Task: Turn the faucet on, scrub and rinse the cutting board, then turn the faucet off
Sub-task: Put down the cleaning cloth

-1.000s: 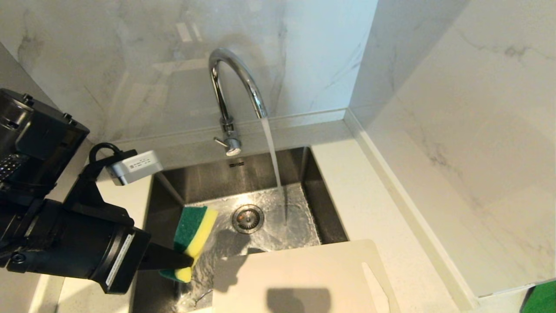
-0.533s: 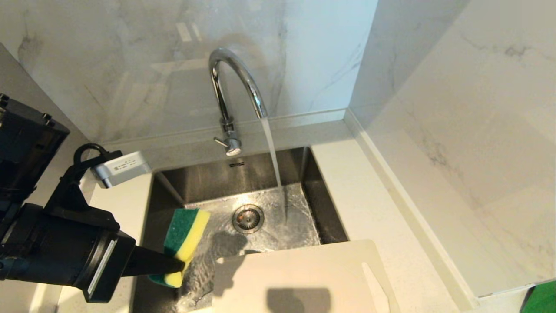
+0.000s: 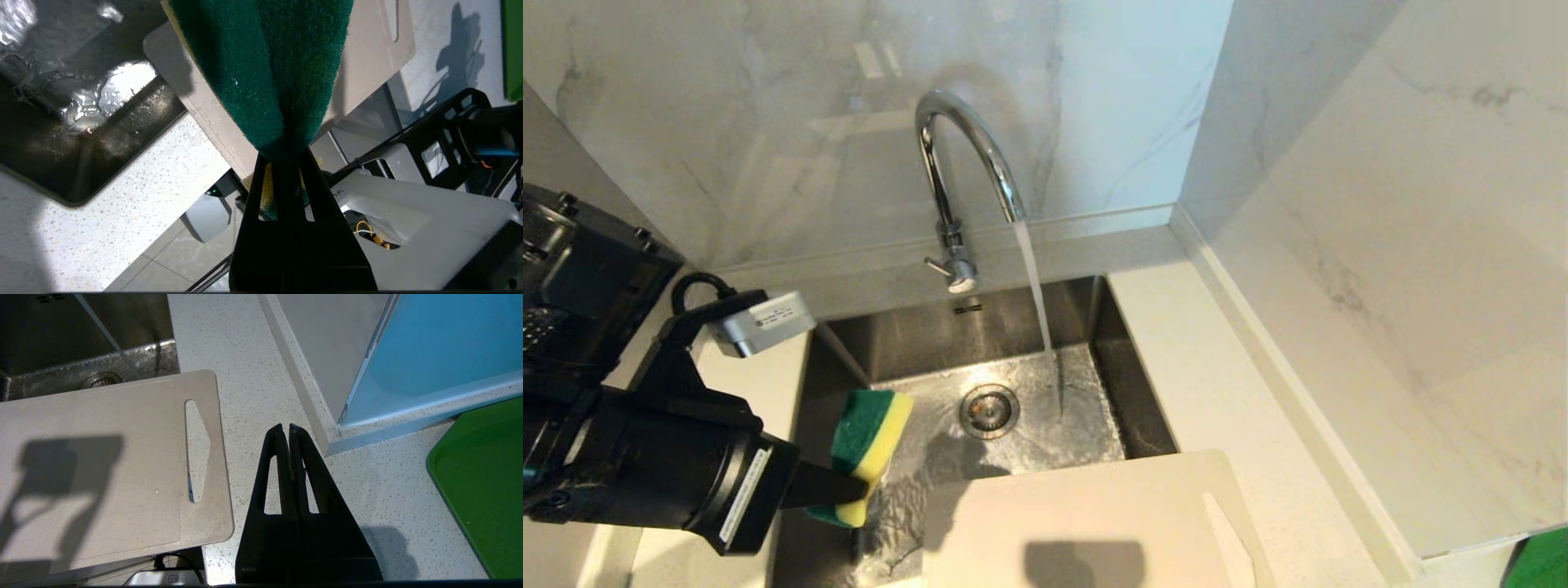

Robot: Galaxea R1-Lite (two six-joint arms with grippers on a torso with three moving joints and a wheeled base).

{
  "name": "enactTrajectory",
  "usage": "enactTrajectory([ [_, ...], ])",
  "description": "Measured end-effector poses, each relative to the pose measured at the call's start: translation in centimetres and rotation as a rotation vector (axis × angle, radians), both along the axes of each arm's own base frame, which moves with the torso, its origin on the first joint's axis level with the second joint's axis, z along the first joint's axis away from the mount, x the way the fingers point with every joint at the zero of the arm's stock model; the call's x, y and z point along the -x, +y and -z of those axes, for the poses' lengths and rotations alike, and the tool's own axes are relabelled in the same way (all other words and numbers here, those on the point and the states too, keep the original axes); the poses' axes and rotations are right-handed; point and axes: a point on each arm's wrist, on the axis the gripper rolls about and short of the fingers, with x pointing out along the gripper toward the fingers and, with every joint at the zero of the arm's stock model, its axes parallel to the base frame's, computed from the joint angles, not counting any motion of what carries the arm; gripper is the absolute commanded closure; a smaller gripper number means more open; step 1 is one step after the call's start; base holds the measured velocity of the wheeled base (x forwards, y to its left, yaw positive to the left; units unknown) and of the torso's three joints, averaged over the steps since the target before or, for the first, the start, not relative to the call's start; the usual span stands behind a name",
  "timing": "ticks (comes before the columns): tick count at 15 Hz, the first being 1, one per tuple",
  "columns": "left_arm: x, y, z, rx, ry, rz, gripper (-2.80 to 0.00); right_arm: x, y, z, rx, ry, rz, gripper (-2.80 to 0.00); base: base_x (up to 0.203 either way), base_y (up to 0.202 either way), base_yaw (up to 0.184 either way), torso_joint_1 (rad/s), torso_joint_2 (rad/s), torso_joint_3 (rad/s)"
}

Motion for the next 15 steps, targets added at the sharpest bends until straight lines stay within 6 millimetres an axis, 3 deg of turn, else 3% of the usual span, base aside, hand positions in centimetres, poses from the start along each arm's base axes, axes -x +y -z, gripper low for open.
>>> enactTrajectory([
  [5,-2.3,-2.0,1.7,-0.100,-0.030,0.010,0.00,0.0,0.0,0.0,0.000,0.000,0.000,0.00,0.000,0.000,0.000,0.000,0.00,0.000],
  [10,-8.5,-5.9,3.3,-0.215,-0.077,-0.152,0.00,0.0,0.0,0.0,0.000,0.000,0.000,0.00,0.000,0.000,0.000,0.000,0.00,0.000],
  [13,-13.8,-4.4,5.5,-0.260,-0.018,-0.305,0.00,0.0,0.0,0.0,0.000,0.000,0.000,0.00,0.000,0.000,0.000,0.000,0.00,0.000],
  [15,-16.7,-1.5,7.0,-0.287,0.032,-0.413,0.00,0.0,0.0,0.0,0.000,0.000,0.000,0.00,0.000,0.000,0.000,0.000,0.00,0.000],
])
